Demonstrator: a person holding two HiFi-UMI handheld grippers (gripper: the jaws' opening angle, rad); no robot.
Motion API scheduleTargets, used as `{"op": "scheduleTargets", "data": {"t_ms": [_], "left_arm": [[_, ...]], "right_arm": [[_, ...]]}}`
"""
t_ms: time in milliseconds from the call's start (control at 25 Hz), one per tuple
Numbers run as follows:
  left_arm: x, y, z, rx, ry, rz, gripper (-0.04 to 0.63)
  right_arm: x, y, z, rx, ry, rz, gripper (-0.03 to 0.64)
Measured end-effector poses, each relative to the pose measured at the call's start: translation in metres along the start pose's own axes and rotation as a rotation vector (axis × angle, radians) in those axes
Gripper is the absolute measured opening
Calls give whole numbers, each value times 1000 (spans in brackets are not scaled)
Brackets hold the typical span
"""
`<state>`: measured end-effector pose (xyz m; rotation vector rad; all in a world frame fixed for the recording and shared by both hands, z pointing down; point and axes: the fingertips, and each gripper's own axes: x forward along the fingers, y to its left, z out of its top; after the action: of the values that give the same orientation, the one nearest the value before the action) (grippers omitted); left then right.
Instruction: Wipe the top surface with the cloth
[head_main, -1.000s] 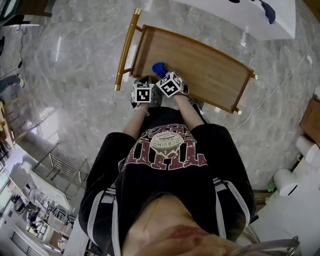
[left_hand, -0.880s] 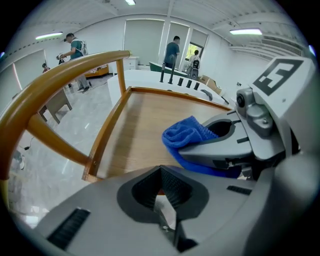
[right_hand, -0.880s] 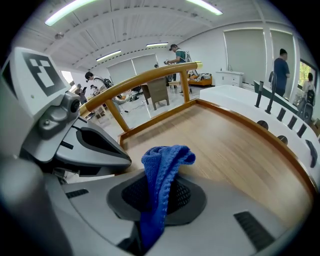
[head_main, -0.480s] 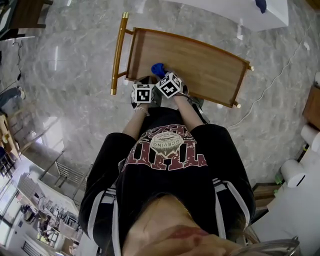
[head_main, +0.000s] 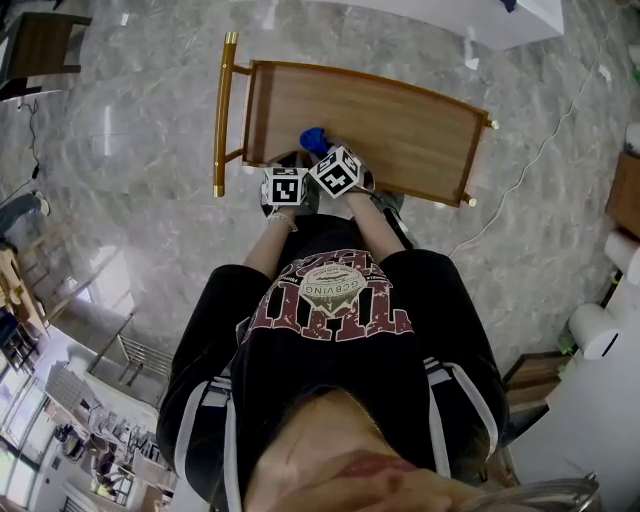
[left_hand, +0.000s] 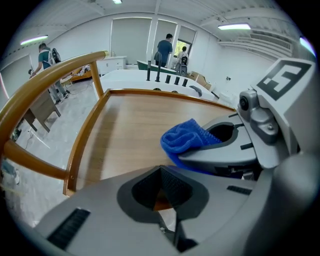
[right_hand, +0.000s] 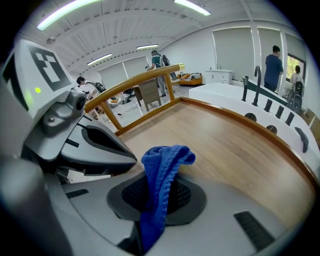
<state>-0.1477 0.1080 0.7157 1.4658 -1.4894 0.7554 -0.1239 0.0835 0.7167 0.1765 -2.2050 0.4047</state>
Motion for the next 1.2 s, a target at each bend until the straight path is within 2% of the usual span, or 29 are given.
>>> {"op": "scheduleTargets", "data": {"t_ms": [320, 1200], "left_arm": [[6, -14, 1, 28, 20, -16, 46], [32, -72, 19, 198, 49, -119, 46]], "right_arm": [[-10, -9, -10, 29, -10, -23, 55], [-45, -44, -47, 139, -40, -94, 56]]}}
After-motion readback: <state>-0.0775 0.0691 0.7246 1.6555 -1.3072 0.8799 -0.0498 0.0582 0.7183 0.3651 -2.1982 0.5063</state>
